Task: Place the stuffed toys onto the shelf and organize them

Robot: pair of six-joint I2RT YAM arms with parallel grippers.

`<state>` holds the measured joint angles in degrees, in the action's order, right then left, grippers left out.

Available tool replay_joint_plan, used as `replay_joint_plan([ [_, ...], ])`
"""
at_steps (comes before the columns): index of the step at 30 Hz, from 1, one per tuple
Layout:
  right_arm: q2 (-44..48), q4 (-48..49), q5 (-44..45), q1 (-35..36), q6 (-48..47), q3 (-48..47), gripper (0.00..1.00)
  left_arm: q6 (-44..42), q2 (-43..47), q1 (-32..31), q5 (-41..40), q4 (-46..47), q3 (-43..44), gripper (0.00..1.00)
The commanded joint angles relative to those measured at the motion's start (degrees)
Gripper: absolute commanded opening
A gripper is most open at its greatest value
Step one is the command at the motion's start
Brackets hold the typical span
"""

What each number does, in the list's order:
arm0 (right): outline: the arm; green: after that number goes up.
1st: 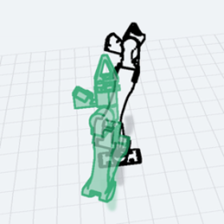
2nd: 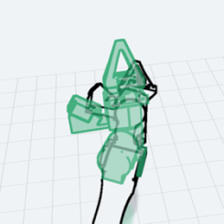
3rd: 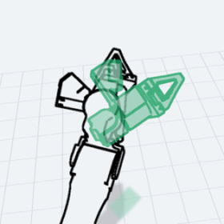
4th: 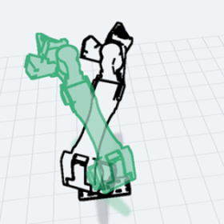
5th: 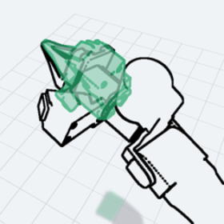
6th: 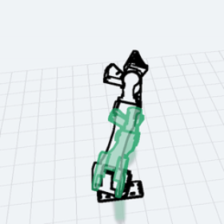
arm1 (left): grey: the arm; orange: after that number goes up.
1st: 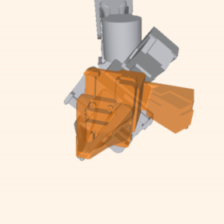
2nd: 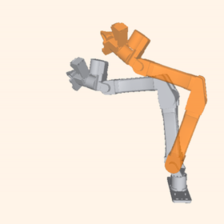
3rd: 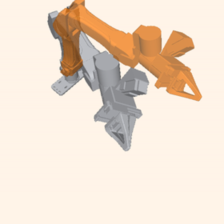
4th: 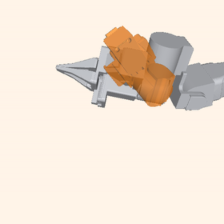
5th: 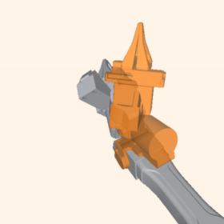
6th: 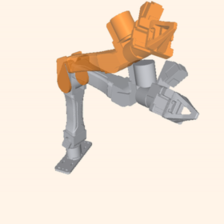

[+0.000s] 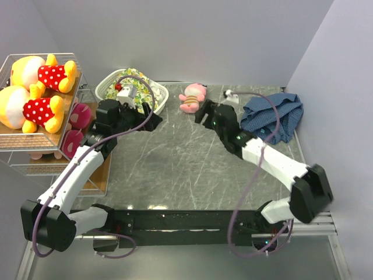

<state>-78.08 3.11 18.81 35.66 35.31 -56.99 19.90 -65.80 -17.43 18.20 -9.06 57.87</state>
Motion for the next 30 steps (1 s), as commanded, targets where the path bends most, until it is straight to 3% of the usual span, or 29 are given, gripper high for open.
replay_joint_plan([
  [1, -10.38, 5.49, -3.07, -2.7, 3.18, -8.13, 0.81, 5.94, 0.15, 0.29, 7.63, 2.11, 2.25, 0.96],
  [5, -21.47, 6.12, -5.36, -5.16, 7.39, -16.8, 0.82, 5.15, 2.34, 0.56, 12.91, 5.1, -0.65, 0.96],
  [13, -40.64, 1.72, -5.98, -8.85, 10.65, -33.08, 0.83, 1.81, 5.68, 0.56, 8.18, 2.21, -1.35, 0.96],
  [24, -49.35, 1.45, -7.11, -10.7, 11.27, -40.04, 0.8, 1.63, 7.09, 0.56, 7.73, 3.34, -2.05, 0.97],
  [27, -50.15, 2.86, -9.4, -10.96, 10.48, -39.86, 0.77, 1.19, 7.44, 0.56, 7.29, 3.26, -2.14, 0.98],
  [30, -50.32, 3.48, -11.16, -11.23, 9.43, -39.6, 0.68, 1.02, 7.44, 0.56, 7.55, 3.52, -2.41, 0.99],
])
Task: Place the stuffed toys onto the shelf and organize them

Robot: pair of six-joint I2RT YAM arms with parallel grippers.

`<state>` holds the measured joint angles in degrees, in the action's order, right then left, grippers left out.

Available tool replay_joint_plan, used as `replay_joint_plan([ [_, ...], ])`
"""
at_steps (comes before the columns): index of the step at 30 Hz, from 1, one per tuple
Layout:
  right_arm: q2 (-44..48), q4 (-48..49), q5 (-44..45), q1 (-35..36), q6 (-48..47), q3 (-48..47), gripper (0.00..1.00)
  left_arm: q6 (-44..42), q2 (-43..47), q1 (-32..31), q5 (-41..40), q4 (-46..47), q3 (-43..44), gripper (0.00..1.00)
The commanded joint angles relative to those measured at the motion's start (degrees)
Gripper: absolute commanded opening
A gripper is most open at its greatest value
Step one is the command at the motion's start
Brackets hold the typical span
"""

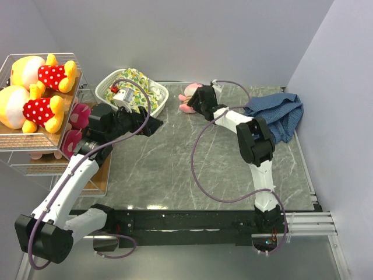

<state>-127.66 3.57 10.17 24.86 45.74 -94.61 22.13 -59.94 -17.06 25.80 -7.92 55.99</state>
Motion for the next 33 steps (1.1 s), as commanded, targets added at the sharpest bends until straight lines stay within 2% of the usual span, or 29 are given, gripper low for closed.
replay_joint_plan([
  [1, -0.32, 3.11, -2.96, -0.52, -1.43, -1.72, 0.59, -1.3, 1.5, 0.18, 0.12, 2.47, -0.61, 0.99],
  [2, 0.03, 3.54, -3.32, -0.43, -1.7, -0.94, 0.54, -1.39, 1.41, 0.18, 0.21, 2.65, -0.62, 0.99],
  [3, 0.47, 3.98, -3.41, -0.52, -1.96, -0.23, 0.4, -1.39, 1.32, 0.18, 0.3, 2.65, -0.62, 0.99],
  [6, 3.02, 6.09, -3.76, -0.43, -3.45, 3.46, 0.14, -1.83, 1.23, 0.18, 0.48, 2.56, -0.7, 0.99],
  [10, 8.28, 8.81, -5.86, -0.43, -6.35, 9.25, 0.01, -2.27, 1.5, 0.18, 0.65, 2.83, -0.97, 0.98],
  [17, 19.27, 14.26, -12.81, 0.1, -8.2, 26.74, 0.0, -2.62, 0.97, 0.1, 1.01, 3.09, -1.32, 0.97],
  [25, 35.27, 14.79, -15.88, 5.27, -10.4, 45.8, 0.0, -3.5, -0.44, 0.1, 1.53, 2.65, -0.88, 0.96],
  [29, 39.41, 14.53, -22.98, 9.41, -11.72, 50.39, 0.0, -4.29, -1.23, 0.1, 4.16, 2.74, -0.88, 0.96],
  [33, 42.57, 14.97, -26.43, 13.45, -12.42, 53.65, 0.0, -5.43, -1.67, -0.43, 7.07, 2.65, -0.97, 0.94],
])
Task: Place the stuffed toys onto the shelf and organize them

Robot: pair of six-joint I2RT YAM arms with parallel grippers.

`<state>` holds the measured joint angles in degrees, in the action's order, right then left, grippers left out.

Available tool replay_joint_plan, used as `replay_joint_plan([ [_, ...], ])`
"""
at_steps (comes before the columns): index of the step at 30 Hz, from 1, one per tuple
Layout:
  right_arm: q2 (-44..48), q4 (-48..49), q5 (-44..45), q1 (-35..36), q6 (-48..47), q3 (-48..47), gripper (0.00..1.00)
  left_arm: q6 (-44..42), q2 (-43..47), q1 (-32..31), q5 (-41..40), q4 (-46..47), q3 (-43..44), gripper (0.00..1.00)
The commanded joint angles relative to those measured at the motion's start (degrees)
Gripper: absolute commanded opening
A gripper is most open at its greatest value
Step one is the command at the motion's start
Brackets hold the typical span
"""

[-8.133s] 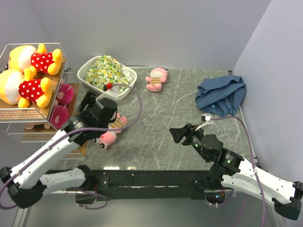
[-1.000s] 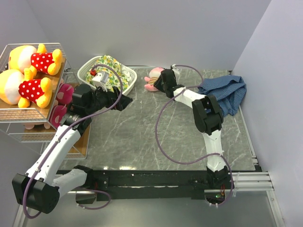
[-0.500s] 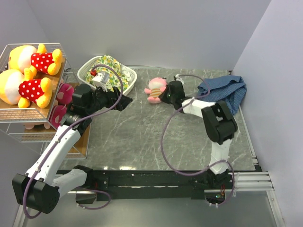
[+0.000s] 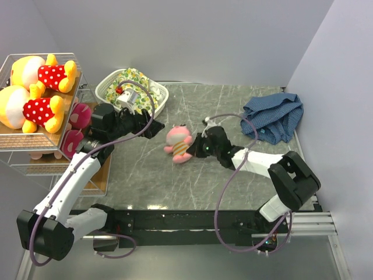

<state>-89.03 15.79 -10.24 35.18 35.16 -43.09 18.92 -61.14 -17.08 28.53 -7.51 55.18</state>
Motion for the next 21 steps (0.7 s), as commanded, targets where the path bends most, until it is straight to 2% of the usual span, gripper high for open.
replay_joint_plan([
  [1, 4.22, 2.75, -6.54, 3.92, -1.93, 2.83, 0.0, -3.0, -0.38, -0.67, 5.12, 2.15, 0.02, 0.93],
  [4, 4.83, 2.14, -8.48, 5.86, -2.55, 3.71, 0.01, -4.76, 0.06, -2.34, 4.96, 1.97, -0.25, 0.91],
  [7, 5.89, 1.44, -7.87, 6.3, -2.64, 4.77, 0.11, -7.48, 0.41, -6.54, 1.28, -0.31, 0.37, 0.9],
  [11, 9.39, -2.16, -3.74, 6.3, -2.55, 4.77, 0.41, -11.0, 1.38, -12.96, -6.18, -3.82, 0.9, 0.88],
  [13, 11.07, -5.49, -0.94, 6.3, -2.64, 3.72, 0.49, -12.67, 1.73, -16.38, -8.75, -4.62, 0.64, 0.85],
  [14, 12.9, -6.64, 0.12, 6.22, -2.64, 3.37, 0.57, -13.2, 1.82, -17.36, -11.2, -4.8, 0.46, 0.84],
  [17, 16.68, -10.33, 3.81, 6.13, -2.81, 2.57, 0.67, -17.24, 2.08, -20.35, -12.45, -4.62, -0.77, 0.79],
  [21, 21.17, -14.12, 9.61, 5.08, -1.94, 3.8, 0.71, -20.06, 1.12, -23.78, -18.14, -4.62, -1.13, 0.76],
])
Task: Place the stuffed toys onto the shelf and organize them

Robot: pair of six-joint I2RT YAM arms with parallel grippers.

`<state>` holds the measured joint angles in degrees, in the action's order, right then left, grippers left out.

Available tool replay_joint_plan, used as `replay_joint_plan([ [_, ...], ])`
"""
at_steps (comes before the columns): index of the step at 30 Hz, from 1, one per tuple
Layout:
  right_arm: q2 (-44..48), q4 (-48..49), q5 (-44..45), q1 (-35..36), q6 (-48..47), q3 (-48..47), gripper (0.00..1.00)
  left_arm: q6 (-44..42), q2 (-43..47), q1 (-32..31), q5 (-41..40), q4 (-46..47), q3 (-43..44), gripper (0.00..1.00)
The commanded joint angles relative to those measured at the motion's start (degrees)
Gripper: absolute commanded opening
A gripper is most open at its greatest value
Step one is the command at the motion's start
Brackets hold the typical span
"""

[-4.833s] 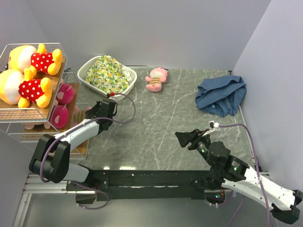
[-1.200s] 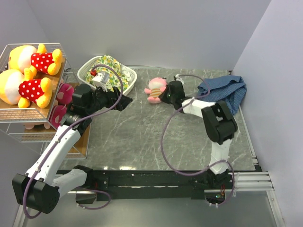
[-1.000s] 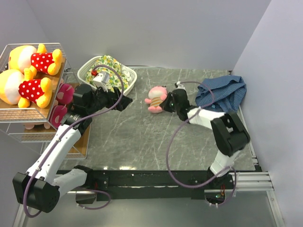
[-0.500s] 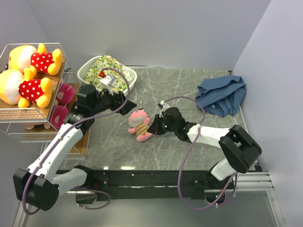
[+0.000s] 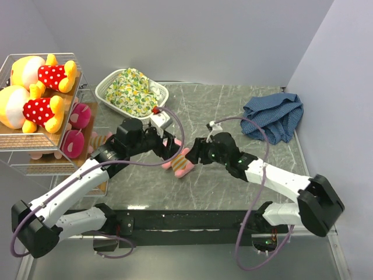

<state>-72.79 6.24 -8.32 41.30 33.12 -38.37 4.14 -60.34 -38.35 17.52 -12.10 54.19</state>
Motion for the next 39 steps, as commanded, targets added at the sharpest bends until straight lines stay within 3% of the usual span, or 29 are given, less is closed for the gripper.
replay_joint_plan([
  [1, 5.81, -4.92, 8.22, -2.35, 0.19, -0.31, 0.71, -4.94, -0.3, -3.83, -8.54, -0.64, 0.64, 0.74],
  [5, 13.18, -4.75, 10.43, -6.31, 2.38, 3.91, 0.71, -1.42, -6.79, -7.52, -14.43, -3.89, 3.9, 0.63],
  [11, 25.39, -5.8, 12.0, -14.12, 3.35, 10.59, 0.71, -1.15, -13.57, -15.43, -20.76, -0.65, 2.41, 0.64],
  [16, 33.14, -7.65, 13.42, -17.3, 2.56, 13.58, 0.71, 0.34, -19.89, -19.04, -24.37, 0.93, 1.36, 0.58],
  [29, 35.44, -6.77, 10.96, -19.33, 3.09, 15.78, 0.69, 6.31, -24.3, -25.37, -31.05, 5.33, -6.02, 0.54],
  [39, 36.49, -6.77, 10.6, -19.5, 2.74, 16.04, 0.68, 3.86, -26.59, -26.78, -39.14, 5.77, -4.36, 0.57],
])
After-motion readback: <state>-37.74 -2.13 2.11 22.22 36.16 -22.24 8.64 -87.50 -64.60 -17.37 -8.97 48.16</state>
